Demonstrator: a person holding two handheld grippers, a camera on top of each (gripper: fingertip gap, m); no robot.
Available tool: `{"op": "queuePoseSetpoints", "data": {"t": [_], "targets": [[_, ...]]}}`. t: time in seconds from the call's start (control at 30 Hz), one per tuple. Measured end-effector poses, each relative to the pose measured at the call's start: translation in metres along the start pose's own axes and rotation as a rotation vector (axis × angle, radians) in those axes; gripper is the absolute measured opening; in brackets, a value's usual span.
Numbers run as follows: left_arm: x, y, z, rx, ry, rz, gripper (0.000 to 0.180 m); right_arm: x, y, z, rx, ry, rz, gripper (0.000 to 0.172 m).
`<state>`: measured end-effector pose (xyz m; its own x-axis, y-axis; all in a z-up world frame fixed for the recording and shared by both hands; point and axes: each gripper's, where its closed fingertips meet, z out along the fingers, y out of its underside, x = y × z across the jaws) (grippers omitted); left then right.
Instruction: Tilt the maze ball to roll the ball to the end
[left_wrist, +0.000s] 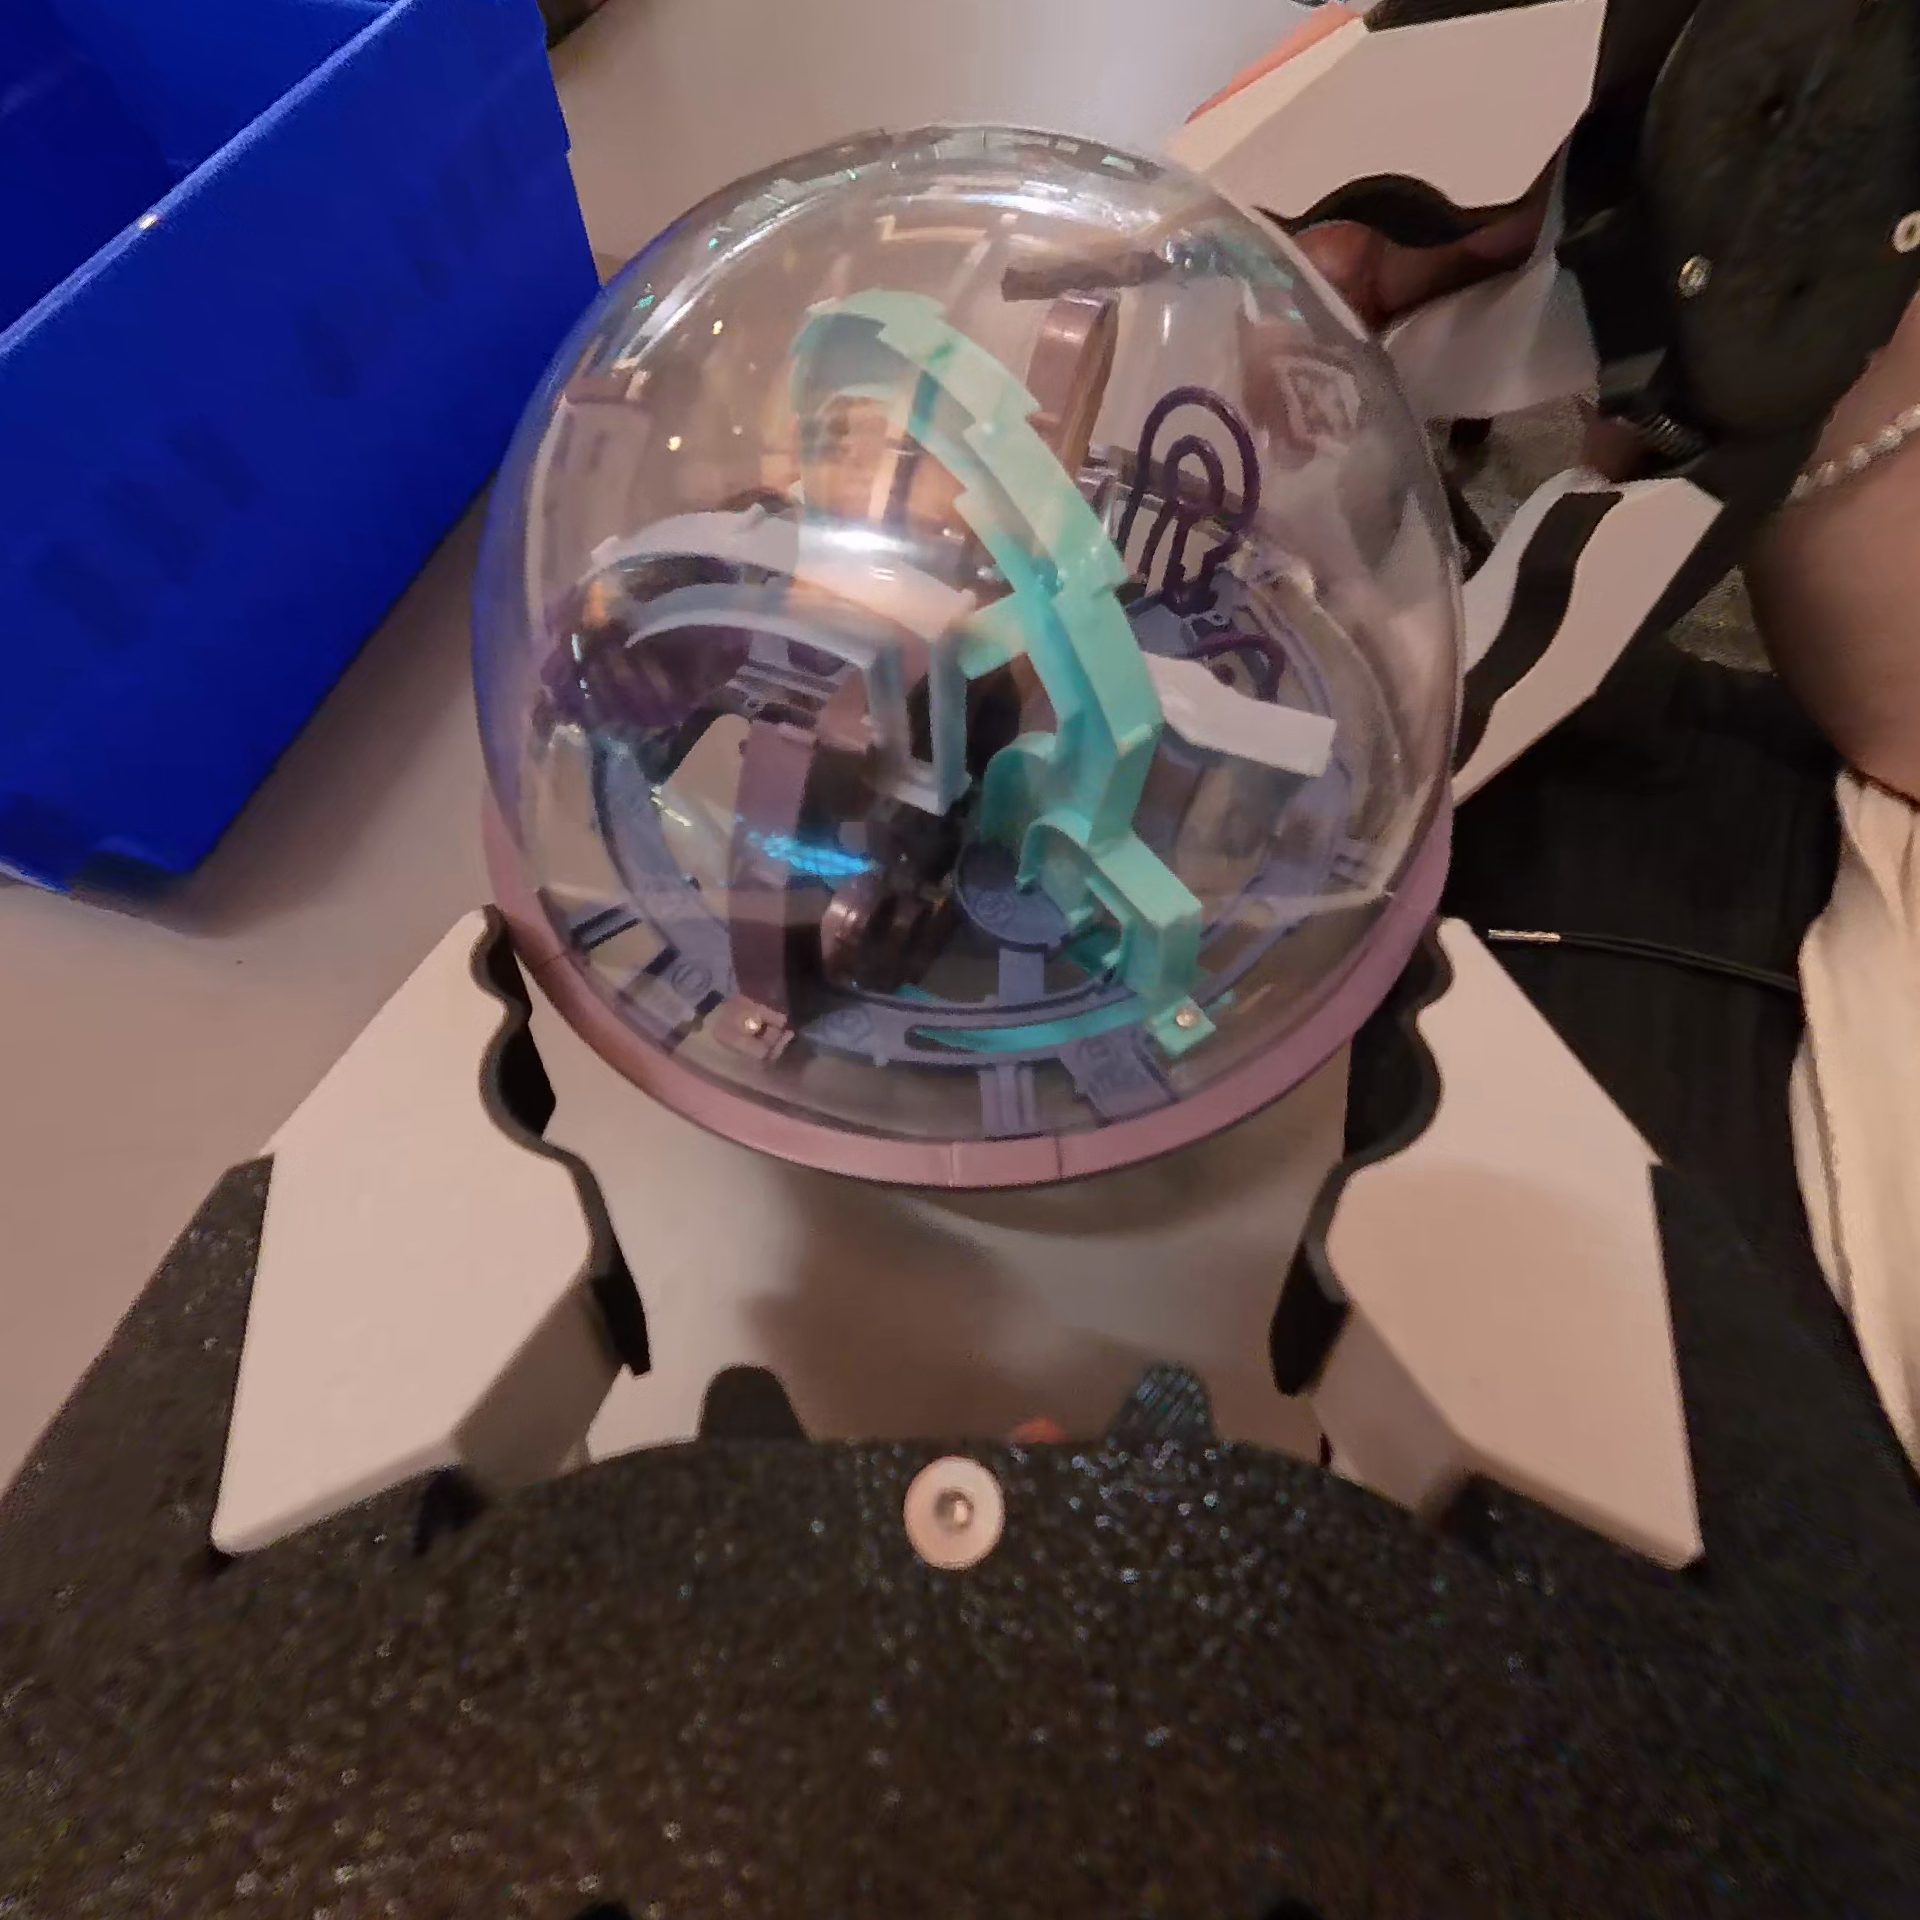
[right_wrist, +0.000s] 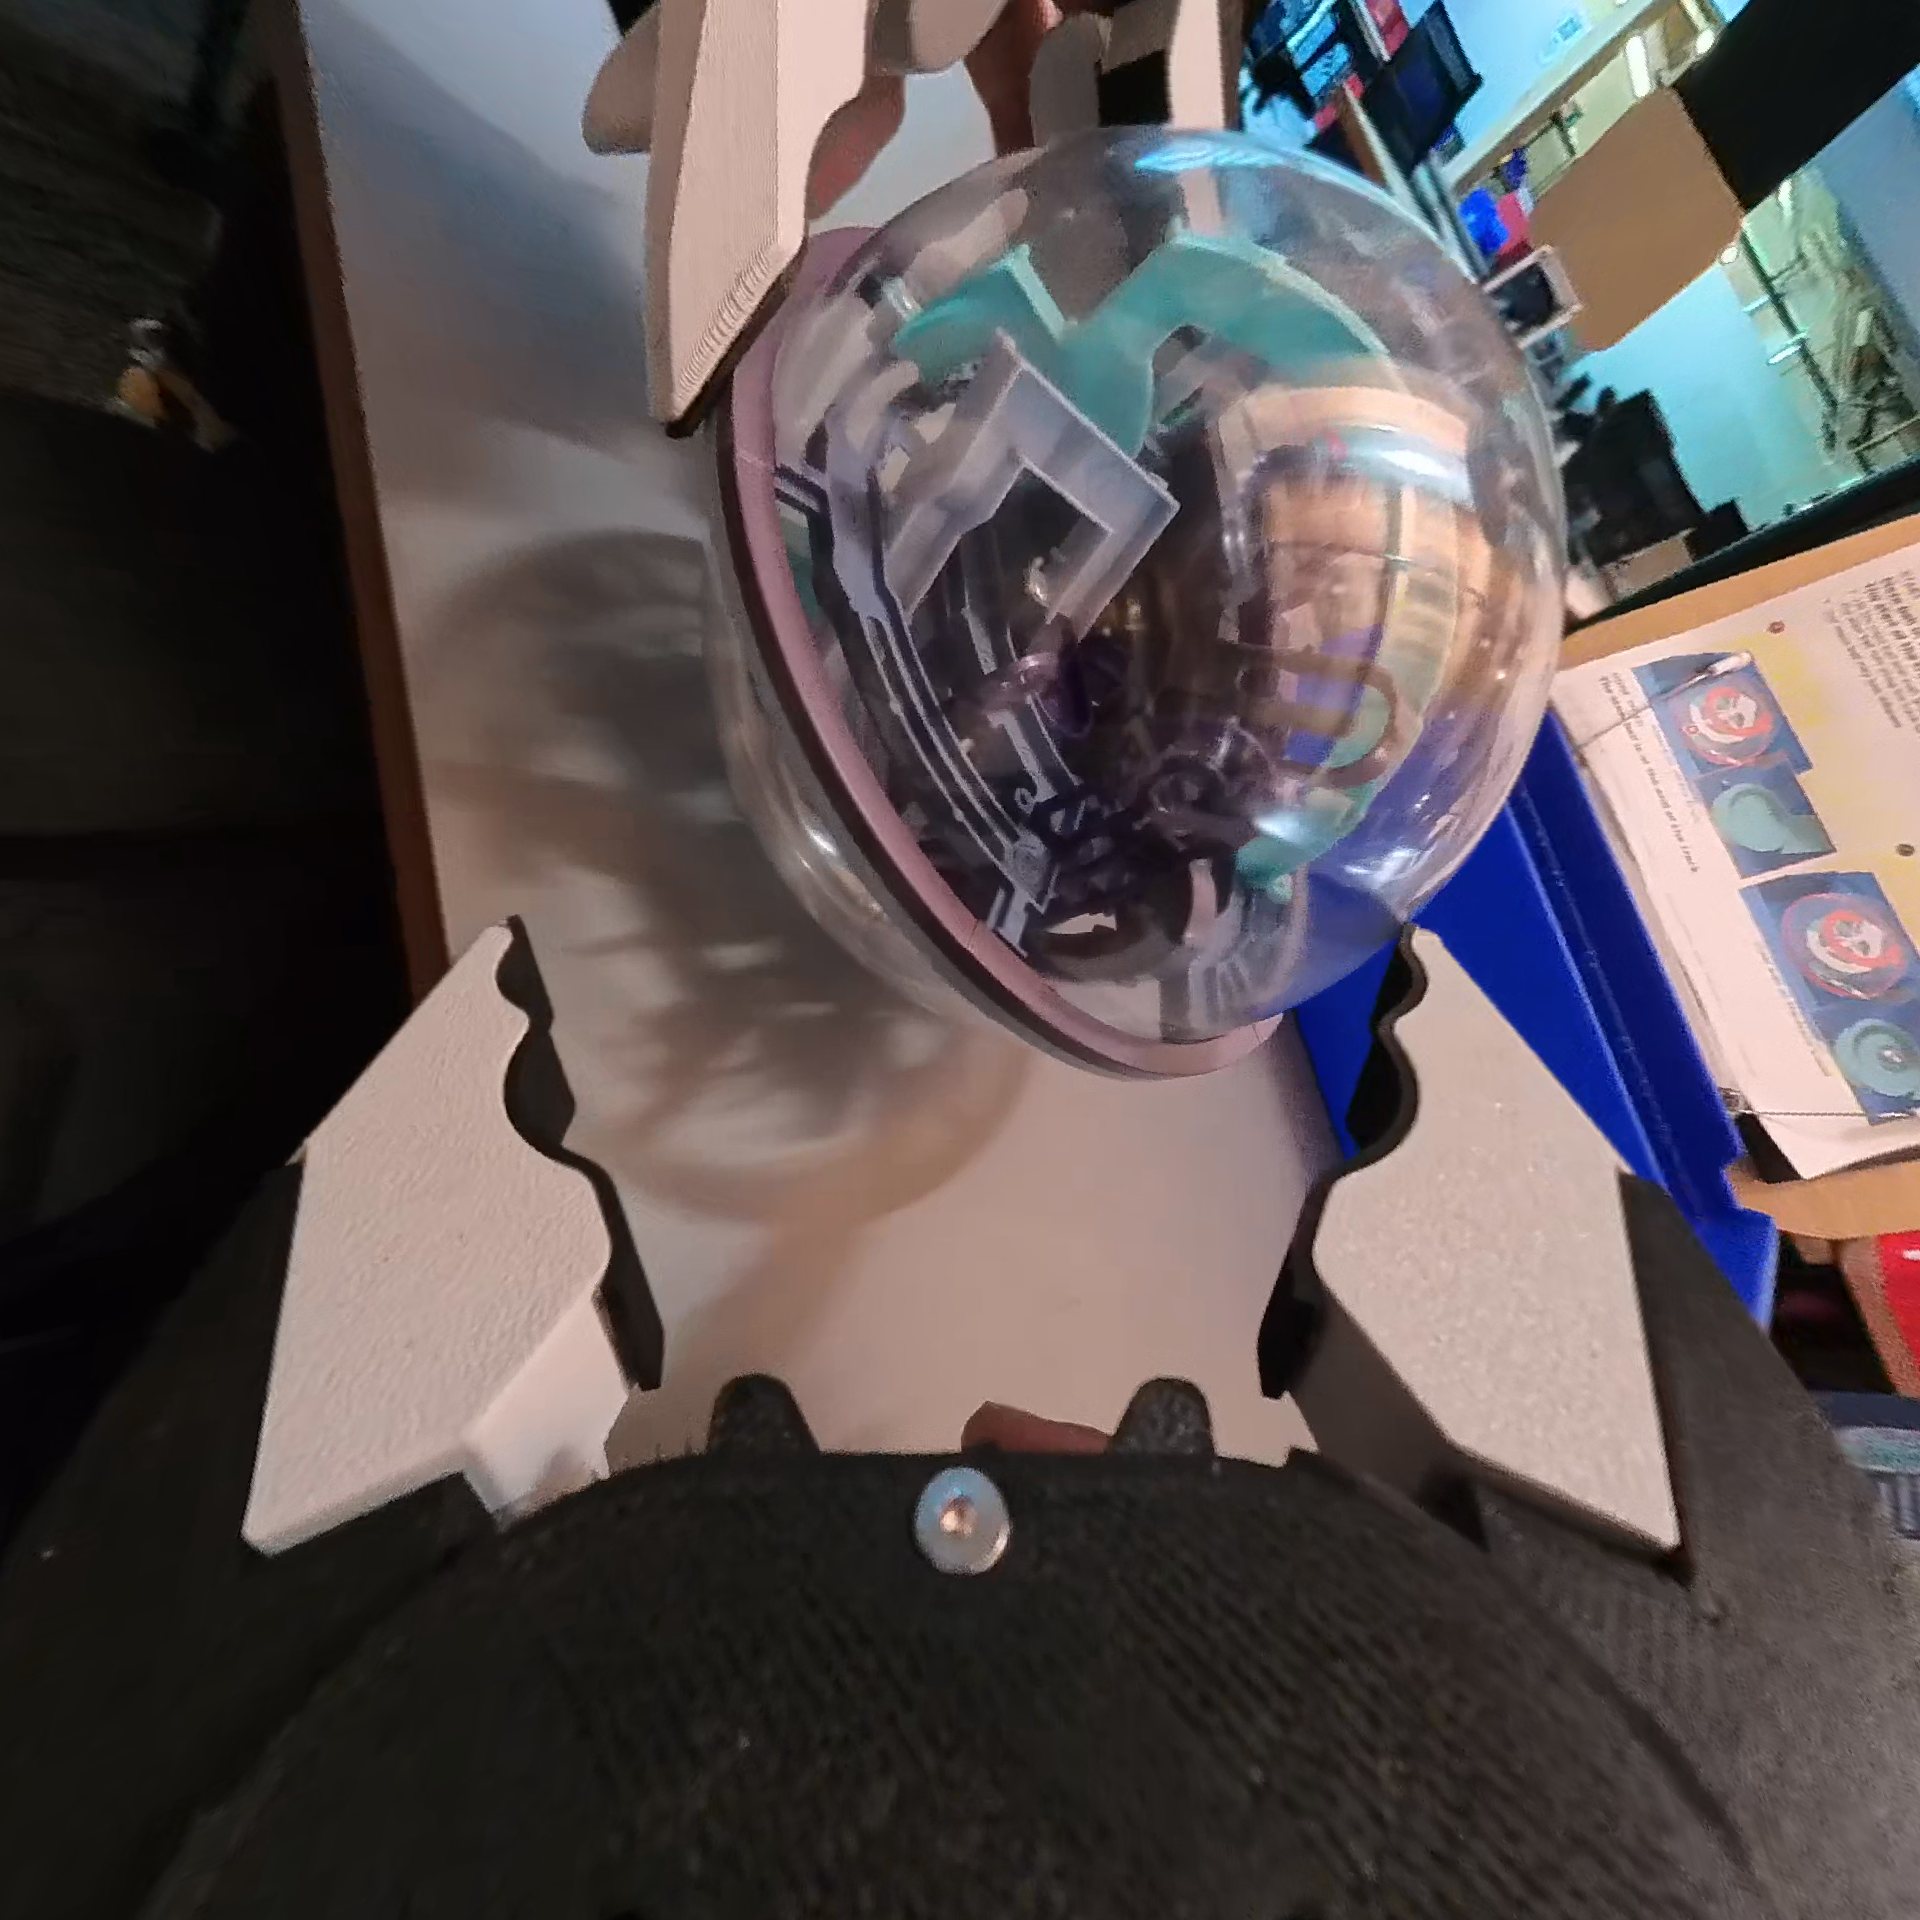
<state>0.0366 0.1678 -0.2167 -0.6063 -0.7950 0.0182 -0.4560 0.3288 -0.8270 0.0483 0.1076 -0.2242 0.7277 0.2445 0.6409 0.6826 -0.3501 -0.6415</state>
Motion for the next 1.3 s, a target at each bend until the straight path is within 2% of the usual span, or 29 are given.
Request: {"op": "queuePoseSetpoints", "data": {"t": [0.03,0.17,0.33,0.57,0.67,0.73,0.8,0.9,0.97,1.17,1.3], "targets": [[0.002,-0.001,0.0,0.003,0.012,-0.009,0.156,-0.002,0.0,-0.002,0.001,-0.015,0.013,0.151],[0.012,-0.007,-0.003,0.047,0.103,-0.119,0.156,-0.007,0.003,-0.009,-0.013,-0.054,0.047,0.147],[0.009,-0.012,0.0,0.066,0.1,-0.197,0.157,-0.002,0.012,-0.002,-0.052,-0.01,0.019,0.145],[0.013,-0.015,0.002,0.087,0.199,-0.392,0.156,0.006,0.012,0.001,-0.059,0.045,-0.021,0.143],[0.007,-0.022,0.001,0.143,0.223,-0.511,0.156,0.007,0.003,0.0,-0.012,0.055,-0.039,0.138],[0.005,-0.021,0.001,0.147,0.232,-0.529,0.158,0.007,-0.001,0.002,-0.002,0.061,-0.035,0.138],[0.004,-0.019,0.002,0.138,0.2,-0.456,0.157,0.006,-0.002,0.003,0.001,0.061,-0.053,0.145],[0.001,-0.009,0.006,0.085,0.071,-0.162,0.155,0.007,-0.004,0.003,0.012,0.064,-0.037,0.152],[-0.004,-0.006,0.009,0.055,-0.02,-0.023,0.155,0.008,-0.006,0.002,0.02,0.071,-0.037,0.155],[-0.008,-0.011,0.014,0.07,-0.052,-0.013,0.155,0.014,0.01,0.005,-0.076,0.113,-0.093,0.154],[-0.011,-0.016,0.013,0.082,-0.086,-0.004,0.154,0.016,0.016,0.009,-0.076,0.113,-0.044,0.153]]}}
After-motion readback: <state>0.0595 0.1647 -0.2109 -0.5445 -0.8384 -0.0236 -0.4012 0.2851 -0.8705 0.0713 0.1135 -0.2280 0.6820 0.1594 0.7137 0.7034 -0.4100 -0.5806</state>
